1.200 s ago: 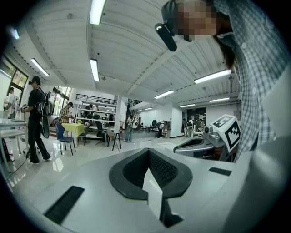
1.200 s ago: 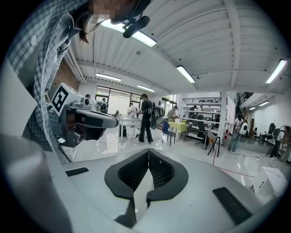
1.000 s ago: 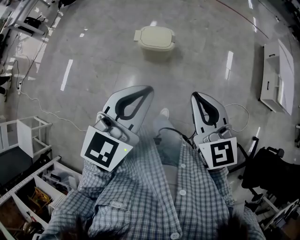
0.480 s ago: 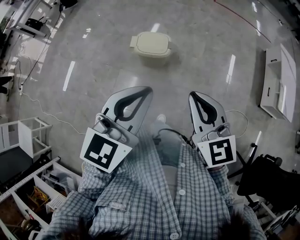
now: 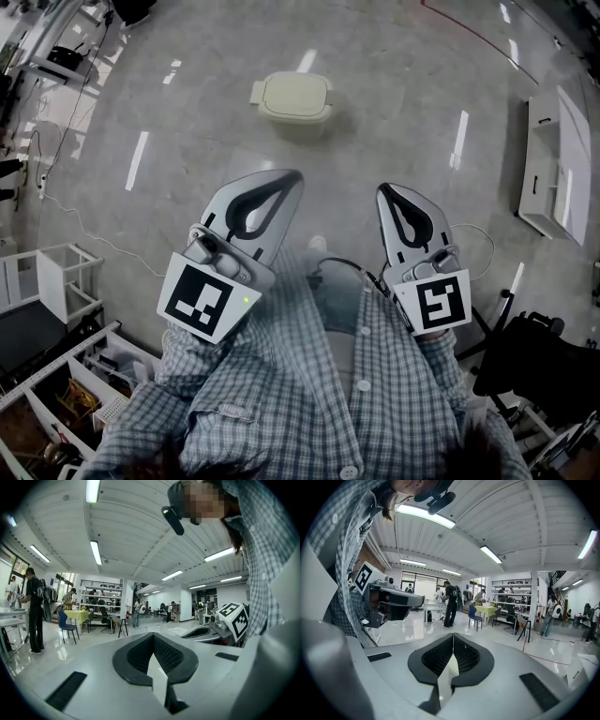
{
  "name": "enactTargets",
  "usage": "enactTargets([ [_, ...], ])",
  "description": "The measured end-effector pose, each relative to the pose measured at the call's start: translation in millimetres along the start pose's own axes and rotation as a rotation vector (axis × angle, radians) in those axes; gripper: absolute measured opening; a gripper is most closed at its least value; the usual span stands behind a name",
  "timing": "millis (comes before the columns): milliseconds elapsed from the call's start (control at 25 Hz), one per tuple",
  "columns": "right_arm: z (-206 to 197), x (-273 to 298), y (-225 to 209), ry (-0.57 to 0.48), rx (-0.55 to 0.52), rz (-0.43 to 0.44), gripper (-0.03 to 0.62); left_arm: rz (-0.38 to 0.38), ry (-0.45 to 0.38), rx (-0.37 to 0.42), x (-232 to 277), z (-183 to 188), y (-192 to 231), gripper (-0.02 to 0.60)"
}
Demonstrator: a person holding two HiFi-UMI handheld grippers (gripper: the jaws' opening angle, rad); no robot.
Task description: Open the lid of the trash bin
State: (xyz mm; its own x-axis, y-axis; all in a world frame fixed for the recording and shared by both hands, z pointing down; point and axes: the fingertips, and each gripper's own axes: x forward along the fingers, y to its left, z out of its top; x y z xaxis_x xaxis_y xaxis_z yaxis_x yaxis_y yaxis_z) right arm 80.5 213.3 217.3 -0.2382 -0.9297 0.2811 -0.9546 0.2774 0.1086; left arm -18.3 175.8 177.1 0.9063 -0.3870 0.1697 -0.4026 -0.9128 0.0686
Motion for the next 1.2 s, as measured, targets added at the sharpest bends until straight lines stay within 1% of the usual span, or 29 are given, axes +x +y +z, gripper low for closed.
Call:
enactTargets([
  [80,-1,-1,-2,0.001,0.002,0.000,0.018,0.002,-0.009,-0.015,2,2,1,0.005],
  [320,-4,-5,-7,0.002,0.015,0.002,0.018,0.003,-0.003,0.005,7,7,-3,0.005],
  [640,-5,-5,-12,-0.006,0.015,-0.012,0.018,-0.003,-0.004,-0.006,11,7,-3,0.005],
  [760,-5,-3,-14,0.000,0.011,-0.019,0.018,-0.011,-0.027,-0.001,14,9,1,0.005],
  [840,-5,1,-16,0.007,0.004,-0.022,0.018,-0.015,-0.028,0.000,17,8,5,0.005],
  [1000,-5,10,-20,0.025,0.001,-0.022,0.018,-0.015,-0.051,-0.015,27,10,17,0.005],
  [1200,-5,29,-29,0.046,0.000,-0.020,0.018,-0.018,-0.010,-0.033,38,4,34,0.005],
])
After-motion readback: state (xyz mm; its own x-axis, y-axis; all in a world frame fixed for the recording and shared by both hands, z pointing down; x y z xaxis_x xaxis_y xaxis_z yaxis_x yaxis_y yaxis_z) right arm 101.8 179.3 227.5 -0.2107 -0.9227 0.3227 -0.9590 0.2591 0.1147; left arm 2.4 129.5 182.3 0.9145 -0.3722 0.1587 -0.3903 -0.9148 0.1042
